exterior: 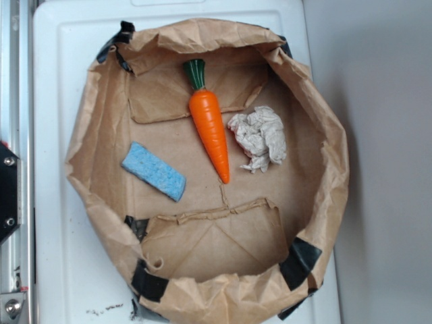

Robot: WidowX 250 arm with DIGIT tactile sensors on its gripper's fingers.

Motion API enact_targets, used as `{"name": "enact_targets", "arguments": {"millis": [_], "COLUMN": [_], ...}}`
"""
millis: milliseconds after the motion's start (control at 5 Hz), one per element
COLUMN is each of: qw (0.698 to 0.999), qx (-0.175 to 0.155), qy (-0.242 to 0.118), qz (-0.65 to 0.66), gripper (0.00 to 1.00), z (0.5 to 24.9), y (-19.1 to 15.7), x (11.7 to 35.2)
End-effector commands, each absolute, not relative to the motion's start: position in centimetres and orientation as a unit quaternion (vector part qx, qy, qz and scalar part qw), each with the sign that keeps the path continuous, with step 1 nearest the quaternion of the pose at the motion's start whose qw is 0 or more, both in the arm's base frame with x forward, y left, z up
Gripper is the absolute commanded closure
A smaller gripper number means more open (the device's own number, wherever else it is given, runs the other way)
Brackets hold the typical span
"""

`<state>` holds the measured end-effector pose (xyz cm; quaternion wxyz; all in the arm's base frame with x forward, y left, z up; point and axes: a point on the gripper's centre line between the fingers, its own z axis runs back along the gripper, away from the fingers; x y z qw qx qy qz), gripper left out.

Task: Grab the carrot.

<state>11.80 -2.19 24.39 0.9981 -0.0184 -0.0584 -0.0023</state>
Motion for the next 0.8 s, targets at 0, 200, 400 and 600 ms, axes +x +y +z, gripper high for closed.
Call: {"name": "enact_targets", "arguments": {"millis": [0,200,400,600], "qw": [0.998,0.999,0.998,0.996], "qx": [-0.018,-0.011,-0.006,0.002], "qy": [-0.058,-0.037,-0.041,-0.054], "qz": [-0.002,0.024,0.057,0.070], "gripper": [0.00,0.00,0.00,0.00], "z": [24.4,21.0,20.0,19.5], "y": [-2.2,-2.5,-1.9,-1.2], "x": [11.8,16.8,21.8,26.8]}}
